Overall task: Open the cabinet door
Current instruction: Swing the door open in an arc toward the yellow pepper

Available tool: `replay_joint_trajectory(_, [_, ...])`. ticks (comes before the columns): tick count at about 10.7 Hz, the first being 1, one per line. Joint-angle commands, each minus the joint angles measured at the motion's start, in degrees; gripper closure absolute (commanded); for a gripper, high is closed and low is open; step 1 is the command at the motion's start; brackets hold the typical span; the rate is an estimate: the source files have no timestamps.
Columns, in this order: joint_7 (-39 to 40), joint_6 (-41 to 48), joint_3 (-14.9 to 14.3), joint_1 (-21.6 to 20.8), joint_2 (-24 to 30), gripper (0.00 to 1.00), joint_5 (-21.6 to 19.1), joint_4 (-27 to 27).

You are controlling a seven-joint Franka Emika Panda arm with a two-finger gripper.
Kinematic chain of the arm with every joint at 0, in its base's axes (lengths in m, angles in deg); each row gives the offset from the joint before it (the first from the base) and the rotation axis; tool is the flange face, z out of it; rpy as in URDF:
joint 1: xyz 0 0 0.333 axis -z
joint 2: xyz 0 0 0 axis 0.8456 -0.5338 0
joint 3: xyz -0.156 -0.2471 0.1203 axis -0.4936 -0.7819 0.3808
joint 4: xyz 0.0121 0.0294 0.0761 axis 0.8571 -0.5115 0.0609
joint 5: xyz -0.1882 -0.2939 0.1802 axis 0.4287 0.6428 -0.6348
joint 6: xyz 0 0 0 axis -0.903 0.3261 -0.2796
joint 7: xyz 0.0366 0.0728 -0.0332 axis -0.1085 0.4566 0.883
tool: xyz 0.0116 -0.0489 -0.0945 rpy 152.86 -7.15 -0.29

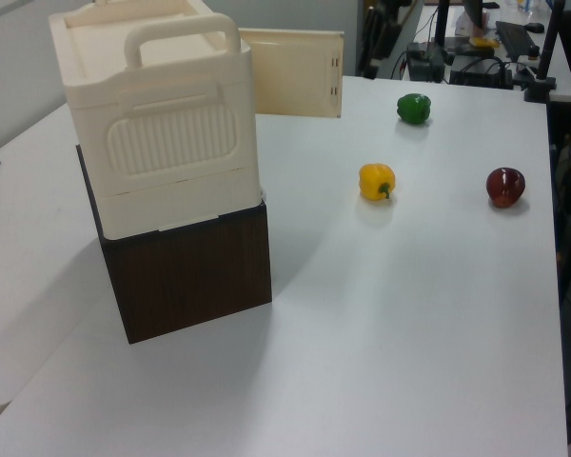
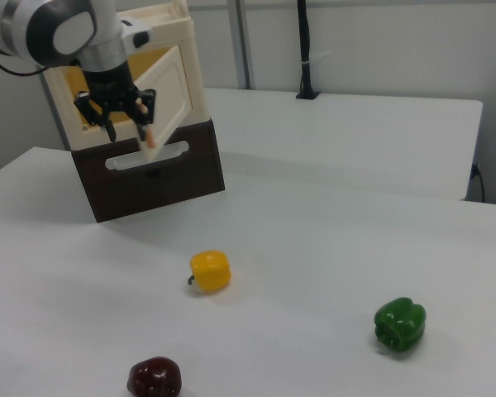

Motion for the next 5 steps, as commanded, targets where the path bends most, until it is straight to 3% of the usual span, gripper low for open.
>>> replay_joint_trajectory(1, [0.36,3.79,-0.36,4.85,1.63,0.0,-0.91,-2.06])
replay_joint_trajectory(3, [-1.48,7.21,0.43,10.55,1.63,0.0,-0.73,-1.71])
replay_joint_trajectory(5, [-1.66,10.46,5.76,19.23,3.11,0.0,-0.29,-1.62])
